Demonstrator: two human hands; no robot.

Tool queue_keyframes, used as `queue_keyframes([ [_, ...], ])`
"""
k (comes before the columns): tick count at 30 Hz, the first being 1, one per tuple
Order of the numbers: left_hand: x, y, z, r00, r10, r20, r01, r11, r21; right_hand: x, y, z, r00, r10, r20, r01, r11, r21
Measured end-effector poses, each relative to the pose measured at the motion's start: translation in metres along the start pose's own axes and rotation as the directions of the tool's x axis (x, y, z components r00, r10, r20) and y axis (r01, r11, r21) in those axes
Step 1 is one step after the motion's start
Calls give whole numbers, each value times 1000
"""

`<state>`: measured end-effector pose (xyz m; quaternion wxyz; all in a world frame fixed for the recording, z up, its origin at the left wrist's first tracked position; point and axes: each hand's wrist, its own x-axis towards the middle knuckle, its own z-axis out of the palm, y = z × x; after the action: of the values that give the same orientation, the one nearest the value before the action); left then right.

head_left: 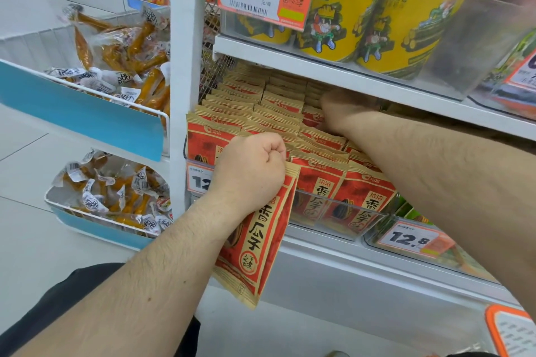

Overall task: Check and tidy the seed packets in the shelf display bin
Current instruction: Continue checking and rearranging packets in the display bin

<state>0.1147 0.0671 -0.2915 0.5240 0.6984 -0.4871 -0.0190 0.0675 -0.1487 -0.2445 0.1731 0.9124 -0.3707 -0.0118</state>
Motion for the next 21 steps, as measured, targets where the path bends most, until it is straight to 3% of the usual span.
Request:
queue_keyframes([
  [4,2,-2,-3,1000,-20,-4,20,1000,-10,7,-4,-2,991,-80,-111,86,995,51],
  [9,3,0,-4,1000,-22,-8,22,999,-26,-3,-10,-5,964,-188,187,197,980,-26],
  [16,1,1,-3,1000,-25,2,25,1000,-14,-10,-12,-6,954,-146,262,169,983,-70],
  [21,-1,3,-5,992,-124,-14,125,990,69,-18,-7,-9,954,-142,264,150,989,-9],
])
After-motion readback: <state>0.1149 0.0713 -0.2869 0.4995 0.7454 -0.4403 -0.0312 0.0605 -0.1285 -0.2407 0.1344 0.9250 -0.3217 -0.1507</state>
